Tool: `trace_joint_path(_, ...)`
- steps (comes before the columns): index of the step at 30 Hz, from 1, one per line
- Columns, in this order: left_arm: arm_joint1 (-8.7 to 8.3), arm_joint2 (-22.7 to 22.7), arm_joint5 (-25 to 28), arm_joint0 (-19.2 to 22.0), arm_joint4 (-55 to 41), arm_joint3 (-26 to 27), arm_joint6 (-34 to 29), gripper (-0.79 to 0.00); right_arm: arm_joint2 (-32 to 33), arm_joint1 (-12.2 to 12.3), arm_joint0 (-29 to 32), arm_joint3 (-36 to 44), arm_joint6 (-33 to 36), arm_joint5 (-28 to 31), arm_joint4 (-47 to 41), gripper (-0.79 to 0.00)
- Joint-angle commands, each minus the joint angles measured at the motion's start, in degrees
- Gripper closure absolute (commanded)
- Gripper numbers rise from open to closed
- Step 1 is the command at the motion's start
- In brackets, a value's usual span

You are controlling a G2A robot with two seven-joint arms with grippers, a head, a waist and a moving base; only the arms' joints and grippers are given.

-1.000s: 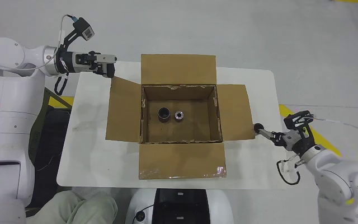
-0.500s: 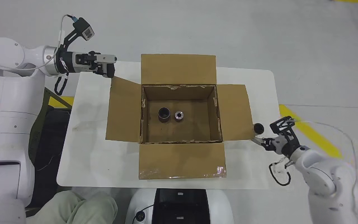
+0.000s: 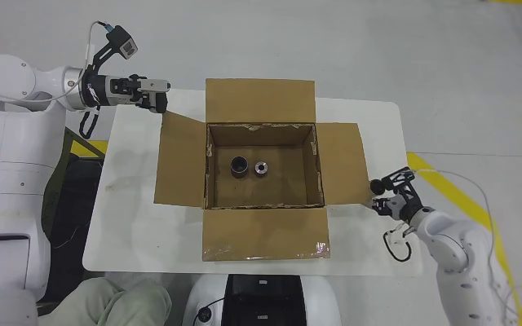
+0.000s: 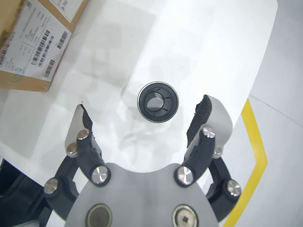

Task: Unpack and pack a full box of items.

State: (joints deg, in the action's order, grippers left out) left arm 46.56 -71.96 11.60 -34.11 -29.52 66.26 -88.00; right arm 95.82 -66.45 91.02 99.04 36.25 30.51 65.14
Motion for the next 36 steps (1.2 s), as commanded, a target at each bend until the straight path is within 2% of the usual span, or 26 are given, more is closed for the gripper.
trace_joint_path(1, 0.0, 0.0, 0.0, 0.0, 0.0, 0.0, 0.0, -0.785, -0.3, 0.1, -0.5, -1.1, -0.2, -0.1, -0.1, -0.785)
trace_joint_path(14, 0.0, 0.0, 0.0, 0.0, 0.0, 0.0, 0.0, -0.785, -2.5, 0.5, -3.8, -6.9, -1.1, -0.2, -1.9, -0.717)
trace_joint_path(20, 0.0, 0.0, 0.0, 0.0, 0.0, 0.0, 0.0, -0.785, -3.0, 0.7, -4.4, -8.1, -1.3, -0.2, -2.5, -0.634)
trace_joint_path(22, 0.0, 0.0, 0.0, 0.0, 0.0, 0.0, 0.0, -0.785, -3.2, 0.8, -4.6, -8.4, -1.2, -0.1, -2.6, -0.557)
trace_joint_path(24, 0.0, 0.0, 0.0, 0.0, 0.0, 0.0, 0.0, -0.785, -3.3, 0.9, -4.9, -8.7, -1.2, -0.2, -2.8, -0.363)
trace_joint_path(27, 0.0, 0.0, 0.0, 0.0, 0.0, 0.0, 0.0, -0.785, -3.4, 1.0, -5.0, -9.0, -1.1, -0.2, -3.4, -0.16)
trace_joint_path(28, 0.0, 0.0, 0.0, 0.0, 0.0, 0.0, 0.0, -0.785, -3.4, 1.0, -5.1, -9.0, -1.0, -0.2, -3.5, -0.052)
trace_joint_path(29, 0.0, 0.0, 0.0, 0.0, 0.0, 0.0, 0.0, -0.785, -3.3, 1.1, -5.1, -9.0, -0.9, -0.1, -3.5, 0.0)
trace_joint_path(36, 0.0, 0.0, 0.0, 0.0, 0.0, 0.0, 0.0, -0.785, -1.8, 1.6, -3.9, -6.4, -1.0, -0.2, -3.9, 0.0)
